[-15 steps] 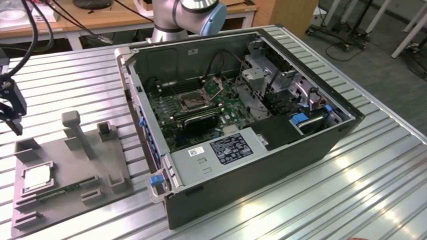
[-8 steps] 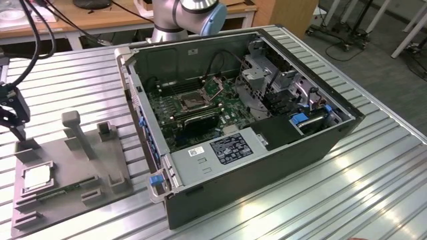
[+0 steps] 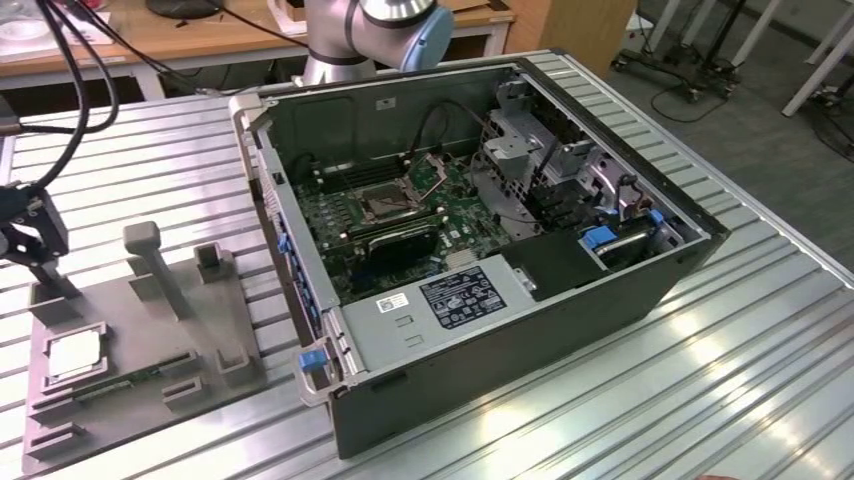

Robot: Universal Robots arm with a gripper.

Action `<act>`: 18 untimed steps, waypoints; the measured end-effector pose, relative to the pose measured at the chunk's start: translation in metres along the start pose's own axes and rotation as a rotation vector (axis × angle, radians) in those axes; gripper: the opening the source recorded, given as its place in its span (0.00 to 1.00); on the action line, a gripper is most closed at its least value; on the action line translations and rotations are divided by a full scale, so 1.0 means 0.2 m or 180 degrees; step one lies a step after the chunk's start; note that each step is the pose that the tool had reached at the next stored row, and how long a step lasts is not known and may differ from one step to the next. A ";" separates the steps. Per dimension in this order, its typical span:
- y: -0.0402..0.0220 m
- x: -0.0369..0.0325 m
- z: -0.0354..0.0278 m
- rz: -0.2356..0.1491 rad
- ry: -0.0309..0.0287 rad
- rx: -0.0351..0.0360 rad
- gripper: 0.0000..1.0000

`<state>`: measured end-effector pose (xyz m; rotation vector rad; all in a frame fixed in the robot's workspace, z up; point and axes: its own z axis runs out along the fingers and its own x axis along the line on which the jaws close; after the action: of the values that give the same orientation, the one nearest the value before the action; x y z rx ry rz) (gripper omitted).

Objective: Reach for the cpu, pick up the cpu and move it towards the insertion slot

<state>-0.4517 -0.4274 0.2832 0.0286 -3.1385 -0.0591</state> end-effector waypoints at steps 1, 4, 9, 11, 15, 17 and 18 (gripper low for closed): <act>0.000 0.000 0.009 0.0000 0.0000 0.0000 0.76; -0.001 0.000 0.037 0.0000 0.0000 0.0000 0.76; -0.005 0.000 0.082 0.0001 0.0000 0.0000 0.76; -0.012 0.000 0.100 0.0000 0.0000 0.0000 0.76; -0.037 0.000 0.135 0.0000 0.0000 0.0000 0.76; -0.048 0.000 0.154 0.0001 -0.0001 -0.0001 0.76; -0.049 0.000 0.163 0.0000 -0.0001 -0.0001 0.76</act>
<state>-0.4517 -0.4360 0.2502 0.0283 -3.1389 -0.0594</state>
